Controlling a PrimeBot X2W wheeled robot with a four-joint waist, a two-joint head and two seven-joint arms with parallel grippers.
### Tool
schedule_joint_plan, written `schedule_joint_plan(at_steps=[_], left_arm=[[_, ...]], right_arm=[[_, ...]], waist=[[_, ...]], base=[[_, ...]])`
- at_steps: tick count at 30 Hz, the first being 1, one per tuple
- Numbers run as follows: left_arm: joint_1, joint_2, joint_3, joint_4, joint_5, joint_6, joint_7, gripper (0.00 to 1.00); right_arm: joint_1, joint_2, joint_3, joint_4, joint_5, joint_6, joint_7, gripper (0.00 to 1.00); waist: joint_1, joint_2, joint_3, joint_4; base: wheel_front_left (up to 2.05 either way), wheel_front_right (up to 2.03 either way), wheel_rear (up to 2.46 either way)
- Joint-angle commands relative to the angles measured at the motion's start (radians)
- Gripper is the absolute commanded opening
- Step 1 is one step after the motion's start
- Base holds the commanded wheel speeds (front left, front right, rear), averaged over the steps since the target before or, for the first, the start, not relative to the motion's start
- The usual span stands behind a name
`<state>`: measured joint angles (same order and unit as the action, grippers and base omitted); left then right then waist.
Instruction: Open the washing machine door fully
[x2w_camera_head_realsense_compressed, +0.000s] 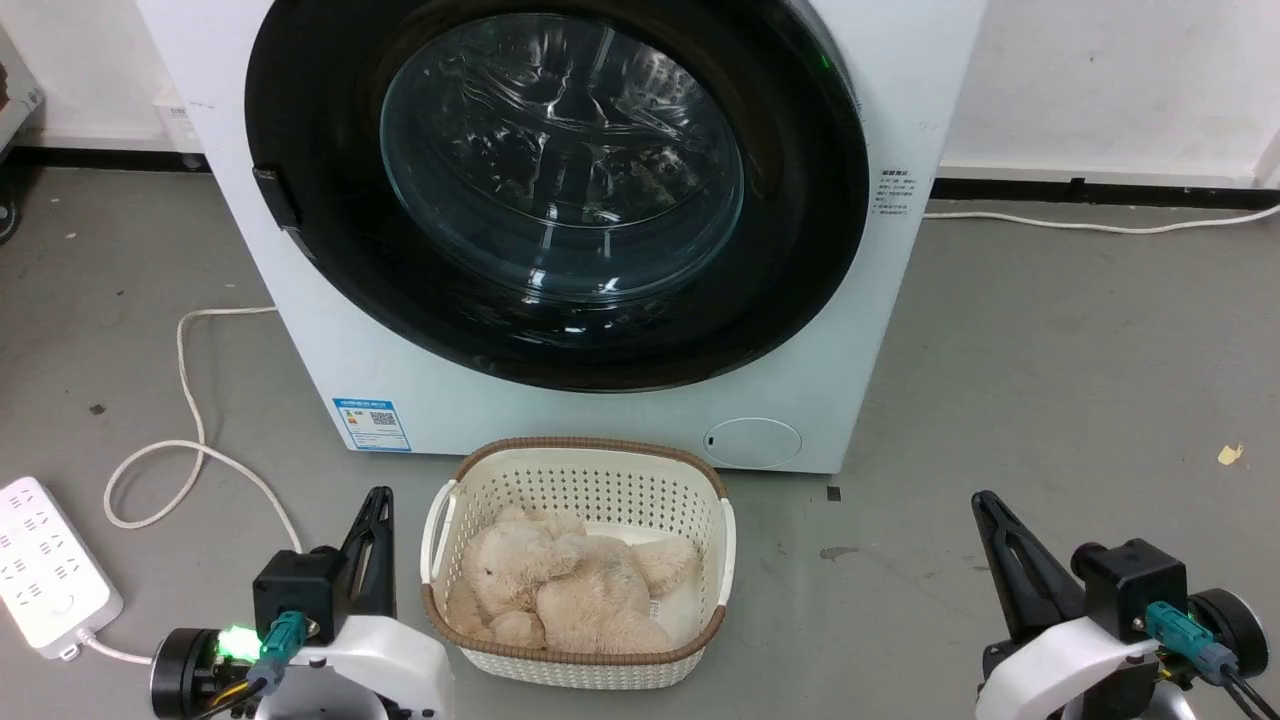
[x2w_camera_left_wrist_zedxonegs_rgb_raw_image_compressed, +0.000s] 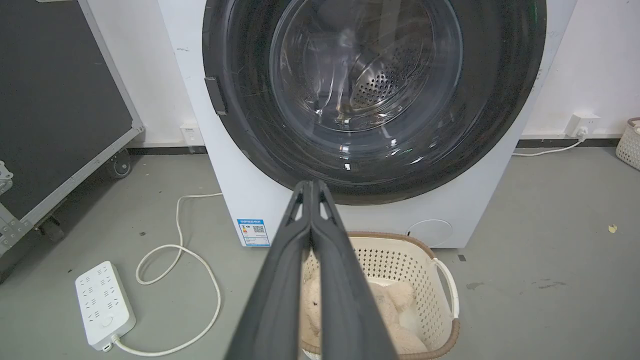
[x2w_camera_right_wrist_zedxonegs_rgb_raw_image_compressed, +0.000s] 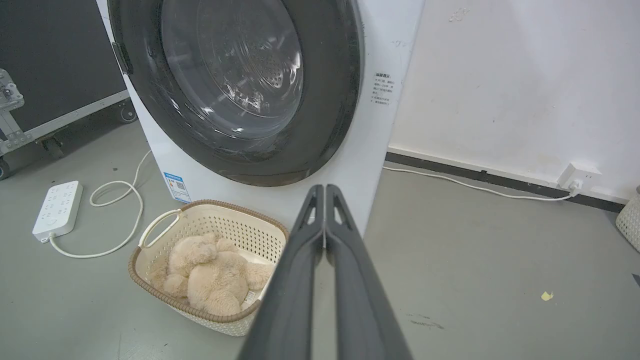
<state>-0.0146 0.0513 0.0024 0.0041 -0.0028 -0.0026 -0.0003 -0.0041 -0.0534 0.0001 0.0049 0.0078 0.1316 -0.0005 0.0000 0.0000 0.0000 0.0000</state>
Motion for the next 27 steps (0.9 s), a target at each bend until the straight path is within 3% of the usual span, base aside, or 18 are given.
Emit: schedule_joint_plan(at_steps=[1,27], left_arm=[[0.015,-0.001,-0.002,-0.004,0.003,0.003,0.000,0.00],[0.015,-0.001,-0.002,-0.004,0.003,0.003,0.000,0.00]], right_arm=[[0.004,0.003,0.000,-0.005,-0.008,-0.001,0.000,0.00],[0.004,0.003,0.000,-0.005,-0.008,-0.001,0.000,0.00]], waist=[[0.0000,0.0000,0.000,0.000],[0.0000,0.0000,0.000,0.000]], base=[[0.00,0.00,0.00],[0.00,0.00,0.00]])
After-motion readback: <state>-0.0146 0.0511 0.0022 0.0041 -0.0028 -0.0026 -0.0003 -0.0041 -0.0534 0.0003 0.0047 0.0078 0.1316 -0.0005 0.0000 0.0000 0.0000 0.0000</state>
